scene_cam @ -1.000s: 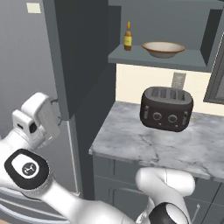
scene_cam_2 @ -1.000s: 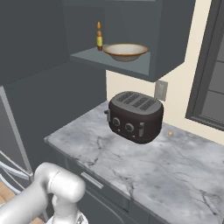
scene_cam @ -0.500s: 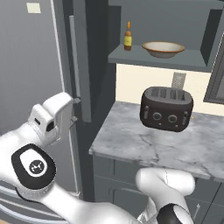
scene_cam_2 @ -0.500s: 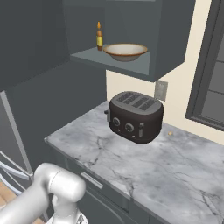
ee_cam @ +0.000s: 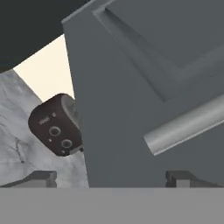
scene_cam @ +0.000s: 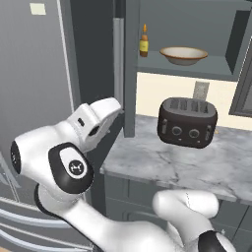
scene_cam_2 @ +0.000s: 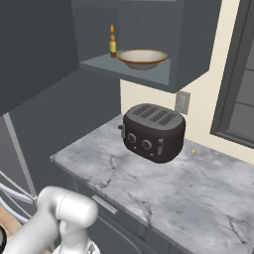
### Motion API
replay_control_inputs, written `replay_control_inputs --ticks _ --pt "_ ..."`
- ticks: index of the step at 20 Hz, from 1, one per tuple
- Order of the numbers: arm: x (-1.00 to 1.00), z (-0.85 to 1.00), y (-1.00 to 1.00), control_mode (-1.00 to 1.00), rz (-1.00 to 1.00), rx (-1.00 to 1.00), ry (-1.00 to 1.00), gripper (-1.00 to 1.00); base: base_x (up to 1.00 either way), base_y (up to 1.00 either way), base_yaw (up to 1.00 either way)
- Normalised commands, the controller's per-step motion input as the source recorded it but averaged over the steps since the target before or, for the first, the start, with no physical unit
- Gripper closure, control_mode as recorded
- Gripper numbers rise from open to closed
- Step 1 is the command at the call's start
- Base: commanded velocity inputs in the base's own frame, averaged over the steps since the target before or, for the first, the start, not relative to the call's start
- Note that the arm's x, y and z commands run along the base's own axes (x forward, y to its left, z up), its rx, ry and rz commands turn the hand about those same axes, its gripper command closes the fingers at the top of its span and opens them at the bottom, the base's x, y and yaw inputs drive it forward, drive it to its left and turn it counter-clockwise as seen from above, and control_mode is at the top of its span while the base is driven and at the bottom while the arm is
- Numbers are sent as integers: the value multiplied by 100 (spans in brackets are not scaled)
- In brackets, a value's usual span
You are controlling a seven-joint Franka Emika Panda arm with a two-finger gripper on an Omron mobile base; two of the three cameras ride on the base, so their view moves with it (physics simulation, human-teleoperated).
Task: Pick the mug and place it in the sink. Pick the bowl and place it in the open cabinet and then close the cabinet.
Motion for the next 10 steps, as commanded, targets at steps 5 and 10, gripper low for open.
replay_control_inputs --ticks 5,10 --pt "0 5 -81 -100 0 24 1 -100 0 0 0" --pt "0 5 -82 -100 0 24 0 -100 0 0 0"
